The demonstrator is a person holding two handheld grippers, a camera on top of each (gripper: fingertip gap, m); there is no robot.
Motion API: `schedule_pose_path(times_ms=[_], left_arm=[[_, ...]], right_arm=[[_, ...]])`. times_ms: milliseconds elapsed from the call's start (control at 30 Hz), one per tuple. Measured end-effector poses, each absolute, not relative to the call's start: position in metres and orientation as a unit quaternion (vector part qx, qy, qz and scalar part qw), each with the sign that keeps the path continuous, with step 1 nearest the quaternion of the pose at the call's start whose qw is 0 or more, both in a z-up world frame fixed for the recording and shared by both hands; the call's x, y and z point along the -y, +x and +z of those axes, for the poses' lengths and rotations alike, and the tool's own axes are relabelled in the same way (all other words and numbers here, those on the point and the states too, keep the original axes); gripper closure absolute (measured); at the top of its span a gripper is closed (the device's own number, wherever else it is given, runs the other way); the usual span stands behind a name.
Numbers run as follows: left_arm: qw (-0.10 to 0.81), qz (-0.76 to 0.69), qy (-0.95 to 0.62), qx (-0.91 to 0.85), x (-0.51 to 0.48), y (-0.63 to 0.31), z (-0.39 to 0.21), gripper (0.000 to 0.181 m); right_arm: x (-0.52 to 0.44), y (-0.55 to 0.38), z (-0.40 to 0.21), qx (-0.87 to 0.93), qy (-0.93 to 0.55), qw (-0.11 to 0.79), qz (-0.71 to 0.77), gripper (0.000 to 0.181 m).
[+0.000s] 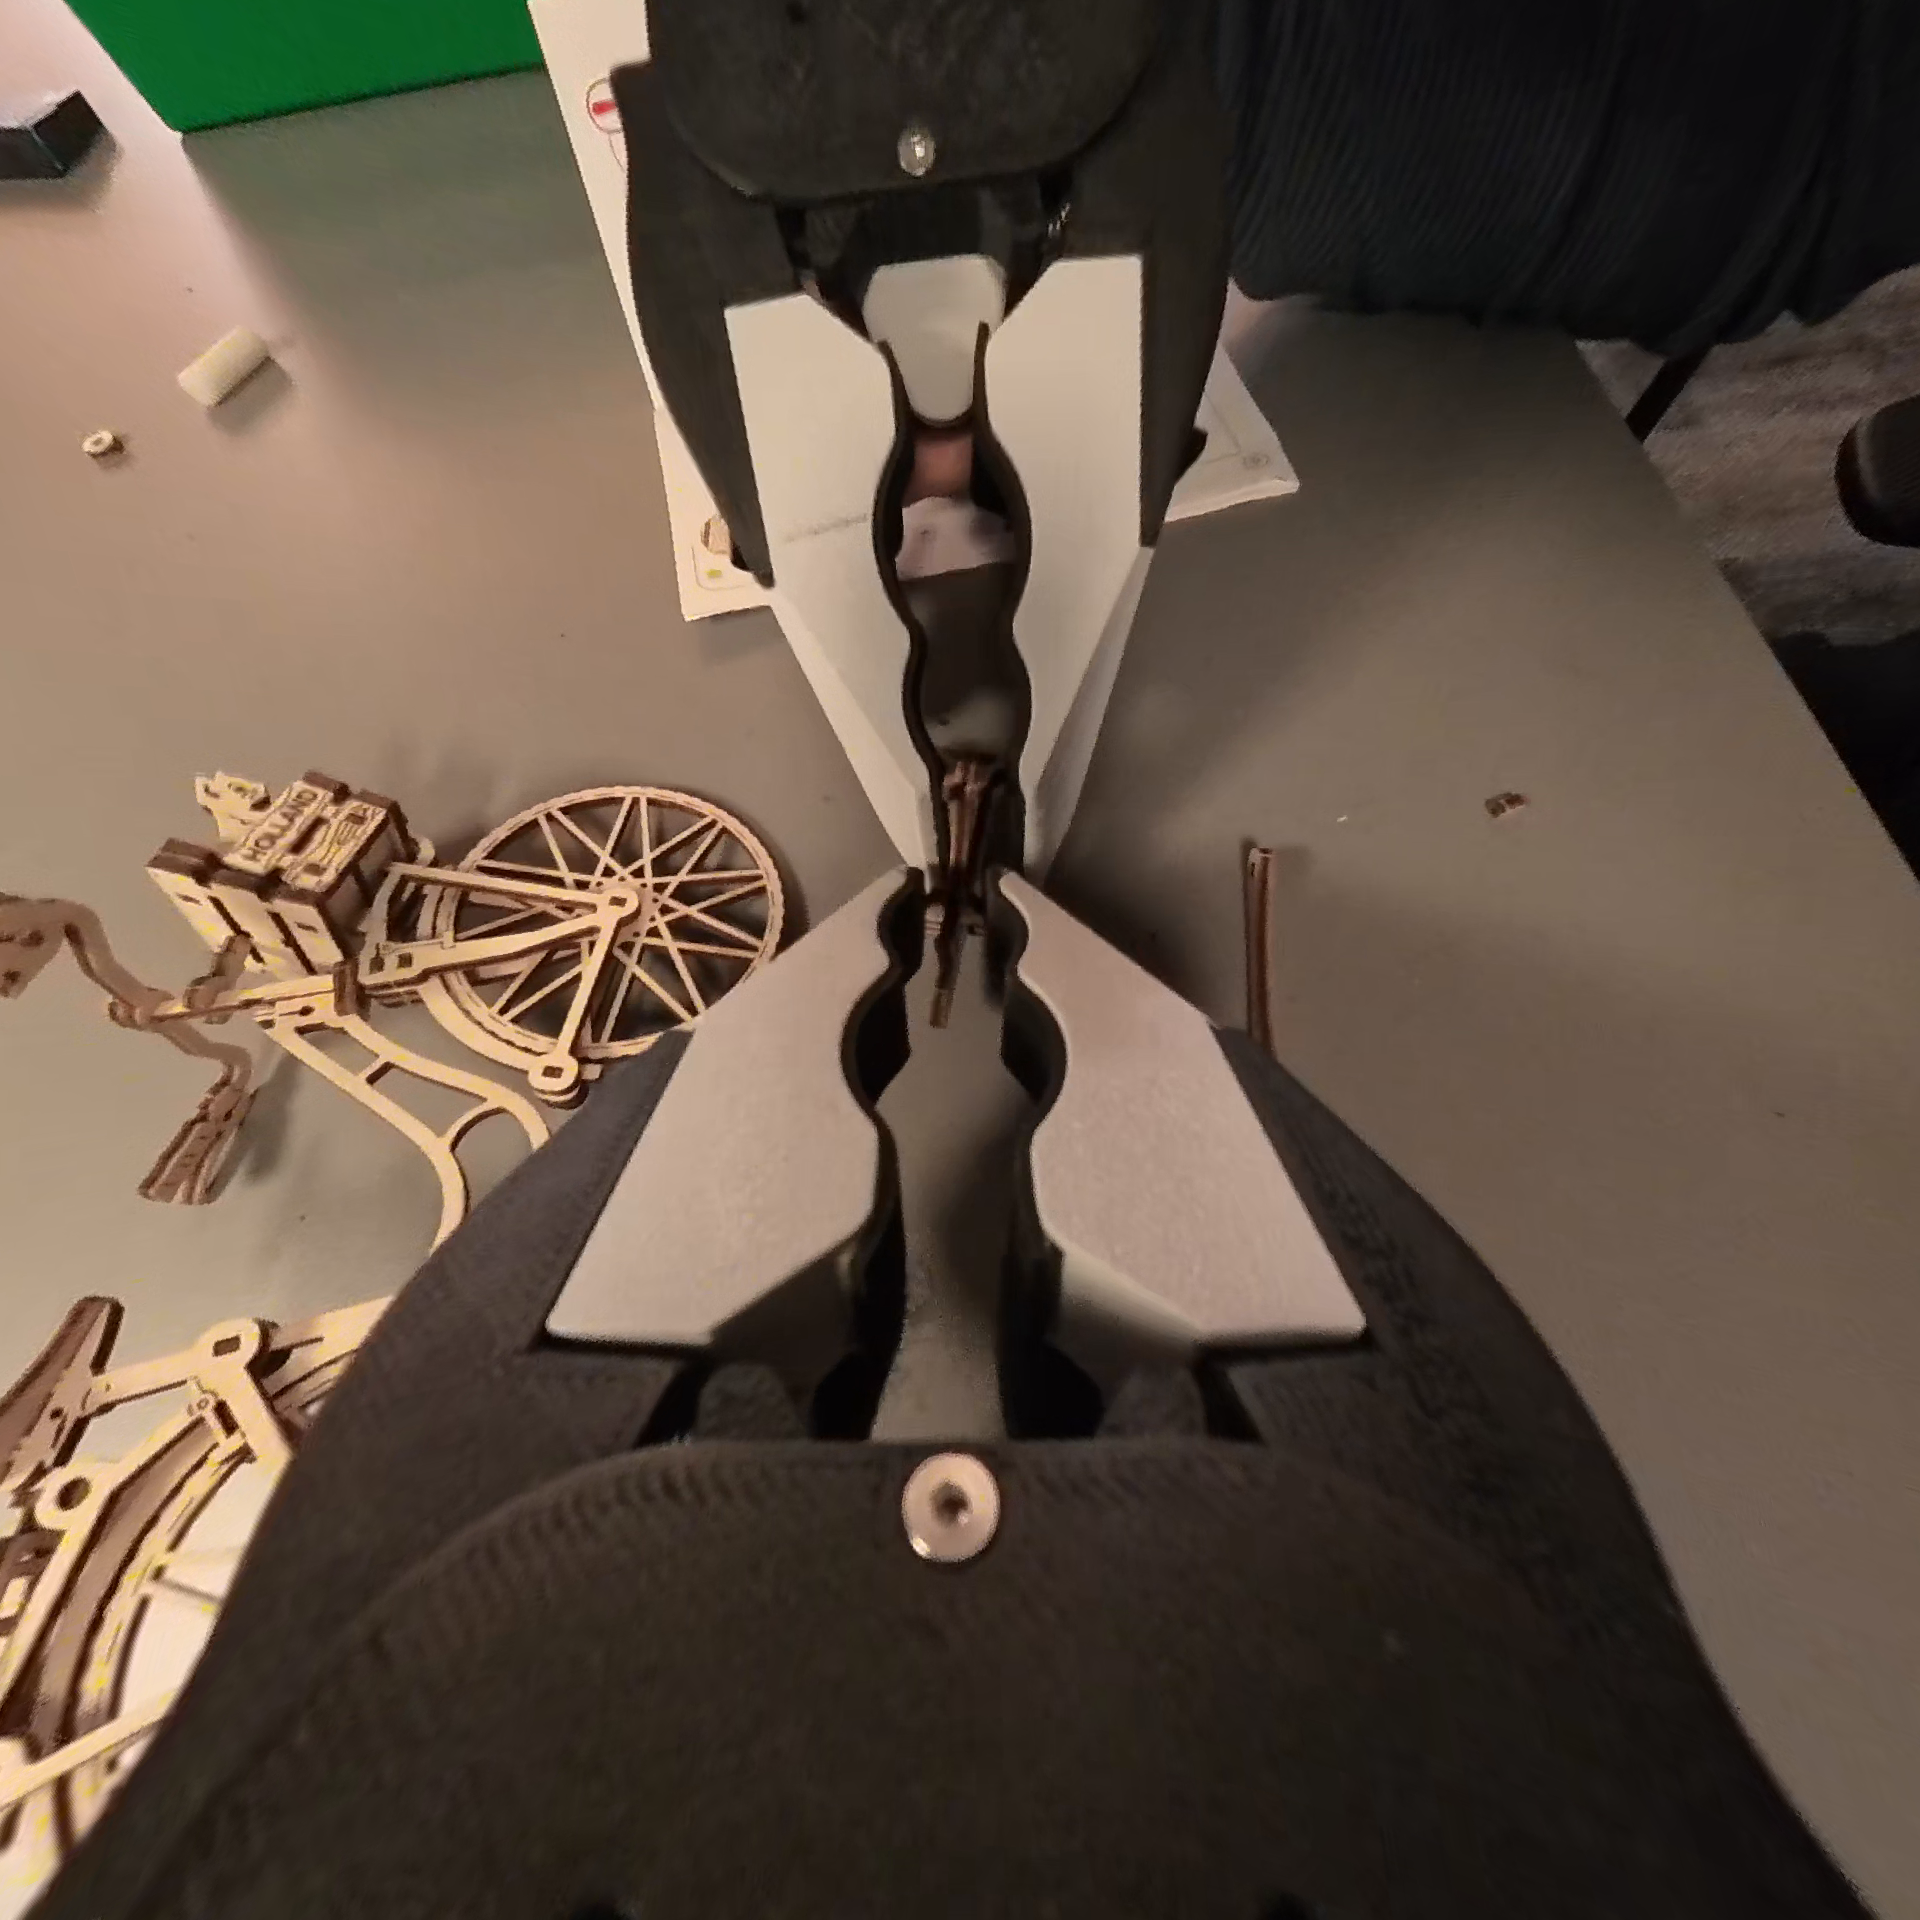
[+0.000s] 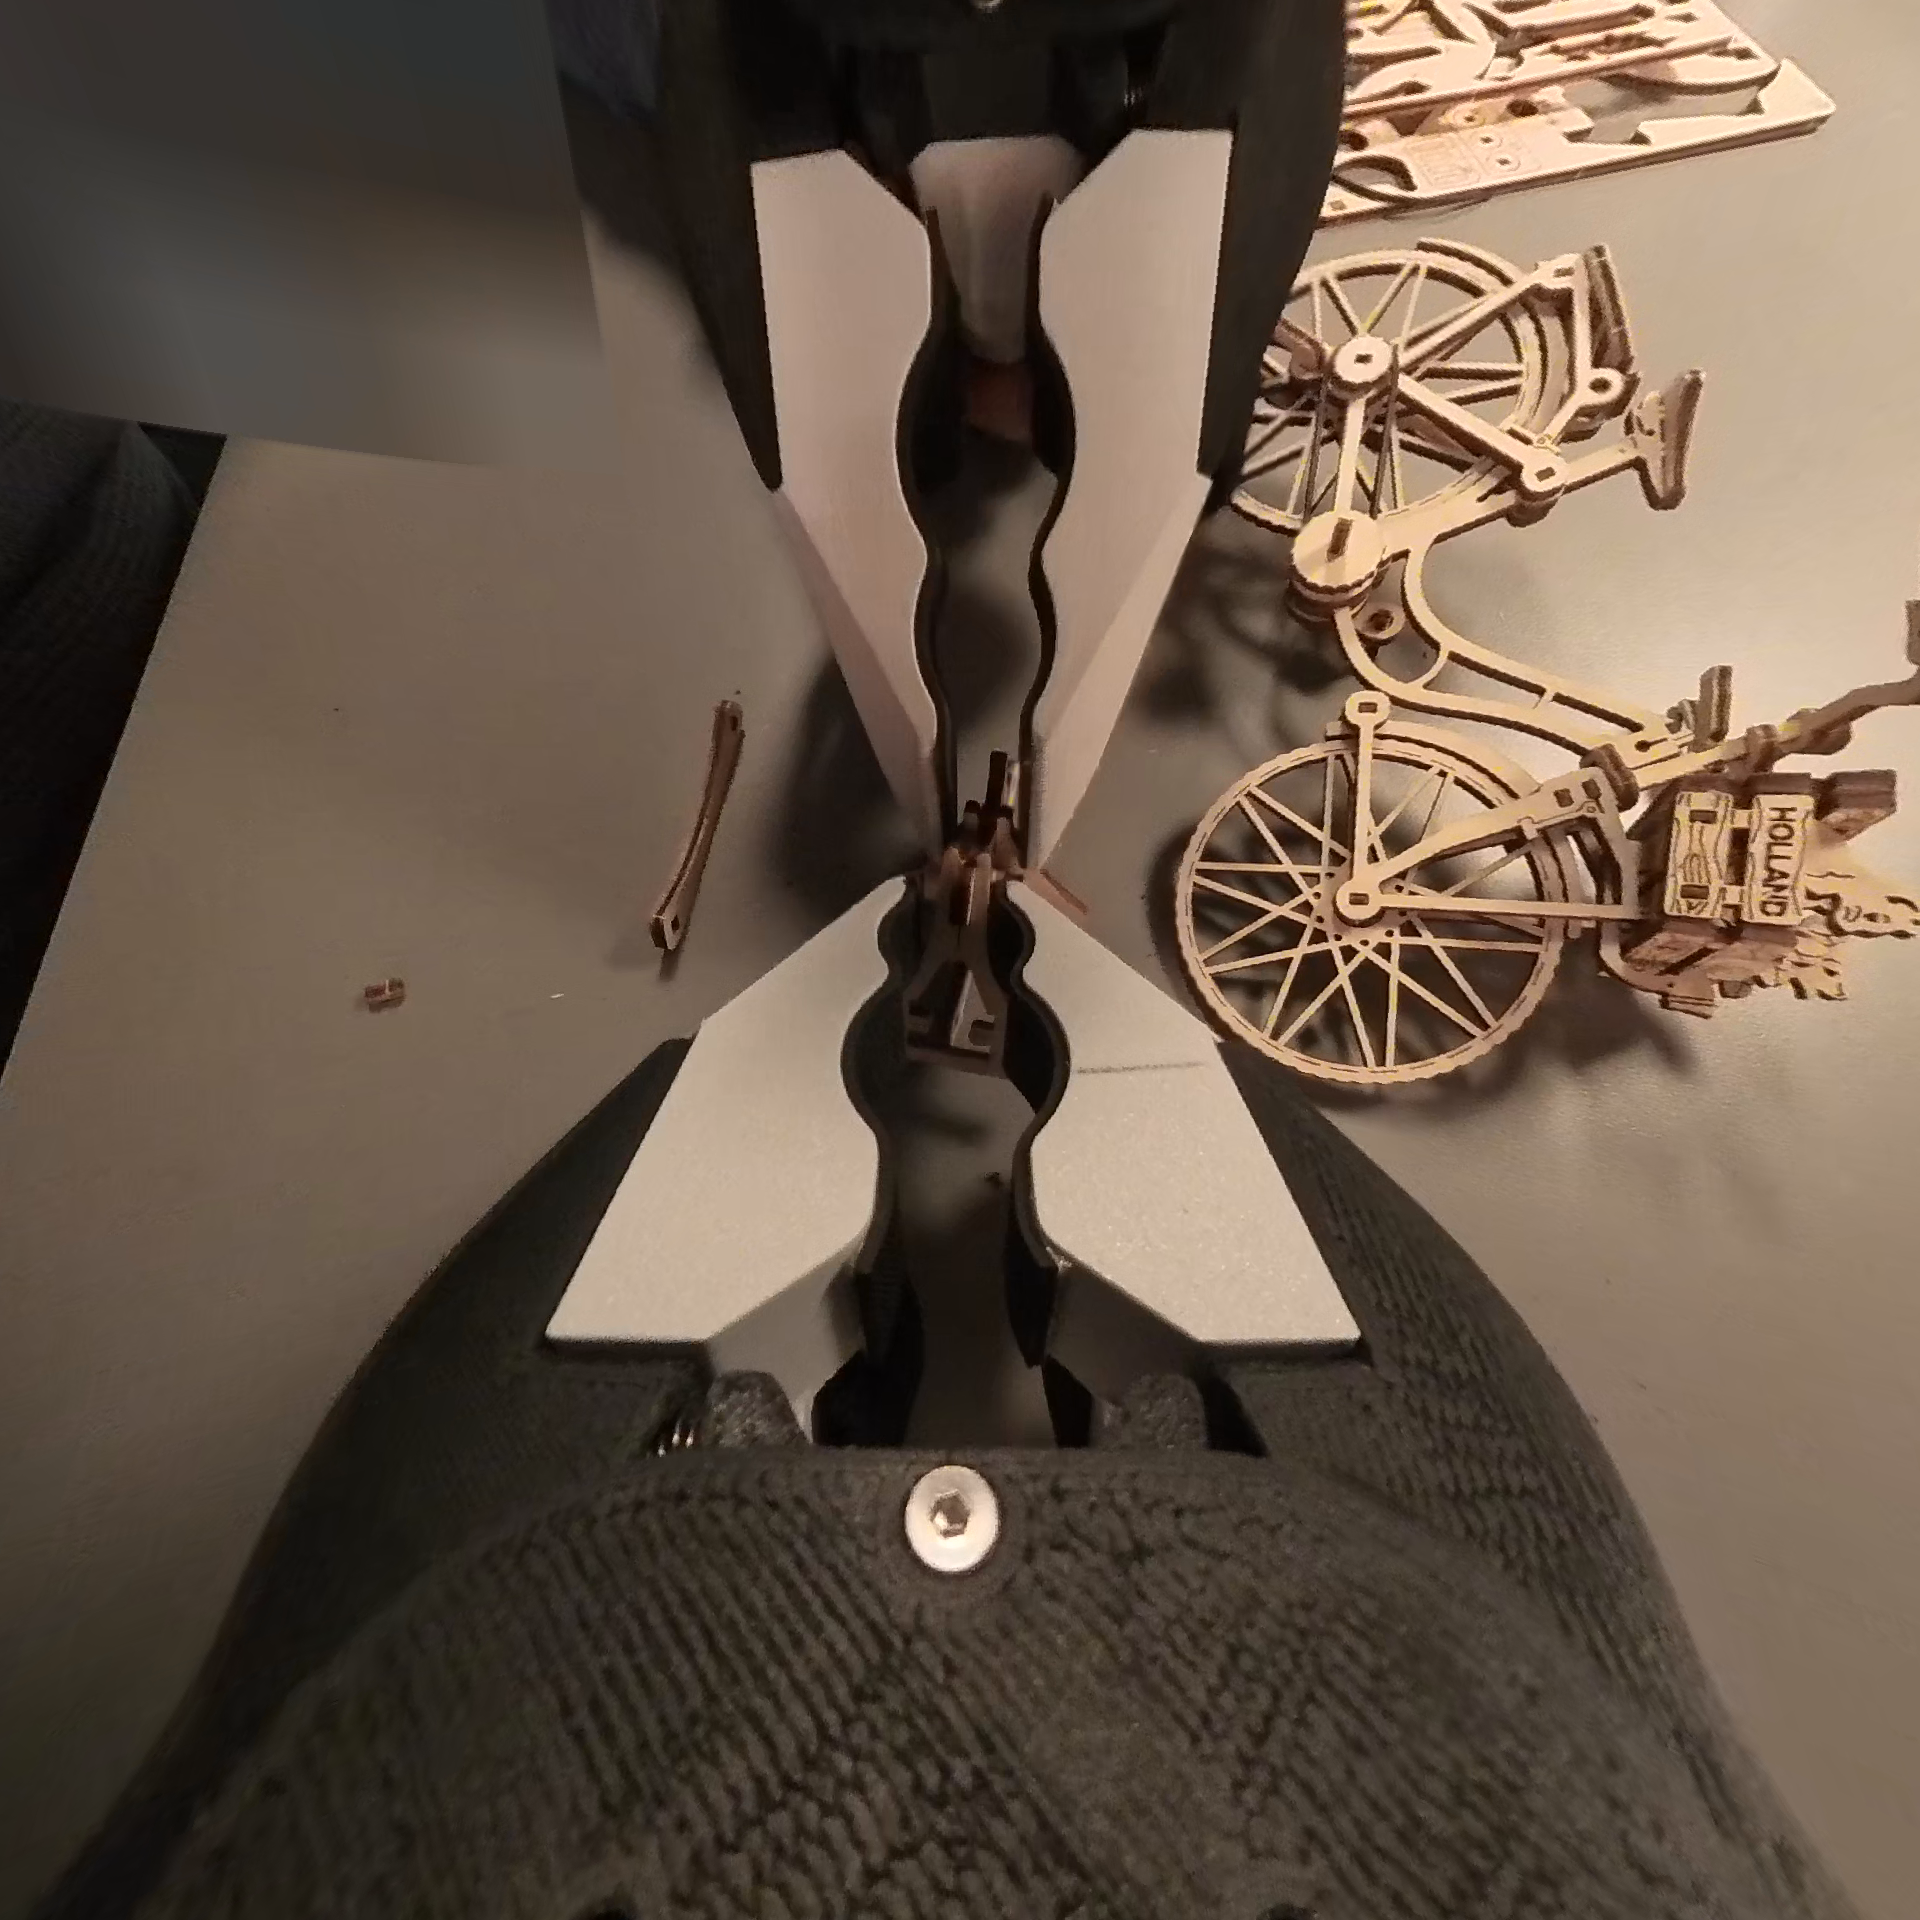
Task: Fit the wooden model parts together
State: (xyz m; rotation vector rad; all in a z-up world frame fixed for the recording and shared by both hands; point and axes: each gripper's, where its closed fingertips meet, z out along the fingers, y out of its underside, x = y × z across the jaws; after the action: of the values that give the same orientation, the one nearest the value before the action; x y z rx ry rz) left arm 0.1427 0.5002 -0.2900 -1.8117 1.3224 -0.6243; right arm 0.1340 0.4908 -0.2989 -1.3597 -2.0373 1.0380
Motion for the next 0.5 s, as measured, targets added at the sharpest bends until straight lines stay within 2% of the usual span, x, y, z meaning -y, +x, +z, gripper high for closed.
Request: schedule_pose_path(times_ms=[500], left_arm=[[0.355, -0.194, -0.726, -0.557, -0.490, 0.138, -0.290, 0.173]], right_arm=[[-0.482, 0.132, -0.302, 0.762, -0.477, 0.235, 0.370, 0.170]])
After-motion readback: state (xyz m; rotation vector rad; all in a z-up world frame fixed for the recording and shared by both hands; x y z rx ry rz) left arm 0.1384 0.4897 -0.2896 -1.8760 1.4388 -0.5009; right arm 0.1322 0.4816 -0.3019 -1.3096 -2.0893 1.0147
